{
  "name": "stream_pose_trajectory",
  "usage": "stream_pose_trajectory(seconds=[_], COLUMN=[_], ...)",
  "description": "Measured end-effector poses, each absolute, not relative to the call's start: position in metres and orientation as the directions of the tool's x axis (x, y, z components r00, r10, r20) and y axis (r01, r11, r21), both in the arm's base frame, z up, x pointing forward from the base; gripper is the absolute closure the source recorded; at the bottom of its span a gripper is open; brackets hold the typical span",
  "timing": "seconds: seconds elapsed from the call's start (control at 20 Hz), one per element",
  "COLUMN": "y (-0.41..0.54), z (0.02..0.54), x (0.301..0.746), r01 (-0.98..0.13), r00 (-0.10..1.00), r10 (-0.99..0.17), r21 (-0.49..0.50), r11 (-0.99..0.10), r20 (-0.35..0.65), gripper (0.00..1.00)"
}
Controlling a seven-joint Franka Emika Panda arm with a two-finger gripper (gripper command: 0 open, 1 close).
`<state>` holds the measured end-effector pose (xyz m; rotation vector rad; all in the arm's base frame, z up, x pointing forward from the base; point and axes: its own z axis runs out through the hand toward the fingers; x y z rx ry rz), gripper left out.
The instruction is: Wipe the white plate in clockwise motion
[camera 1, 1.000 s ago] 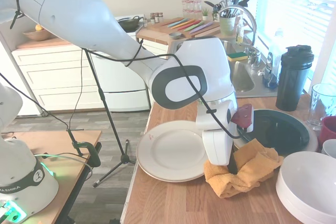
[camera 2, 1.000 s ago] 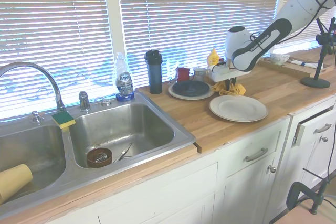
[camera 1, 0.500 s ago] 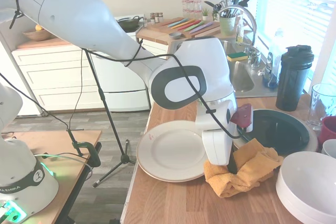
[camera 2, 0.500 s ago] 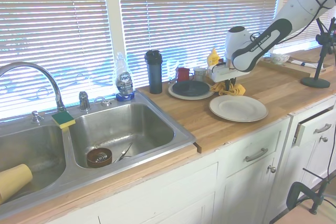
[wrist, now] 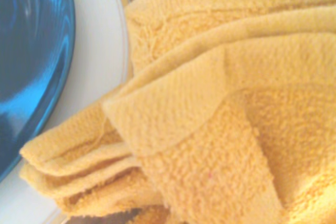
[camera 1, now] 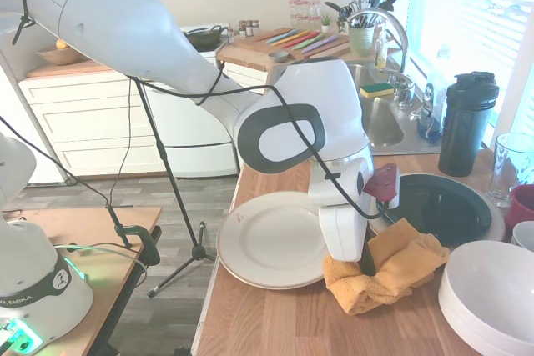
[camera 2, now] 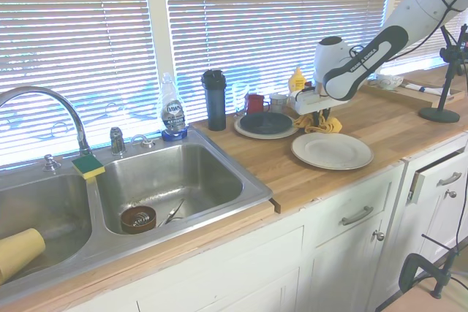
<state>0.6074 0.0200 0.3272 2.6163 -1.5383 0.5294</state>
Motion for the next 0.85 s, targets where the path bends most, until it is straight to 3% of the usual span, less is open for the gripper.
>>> stream_pose_trajectory(seconds=[0.35, 0.85], y=[0.02, 0.041], z=[0.341, 0.409], x=[0.598, 0.567], r01=[-0.86, -0.84], r00=[0.439, 0.478], r10=[-0.837, -0.813], r21=[-0.116, -0.098], r11=[-0.496, -0.534], r20=[0.326, 0.334], gripper=[0.0, 0.0])
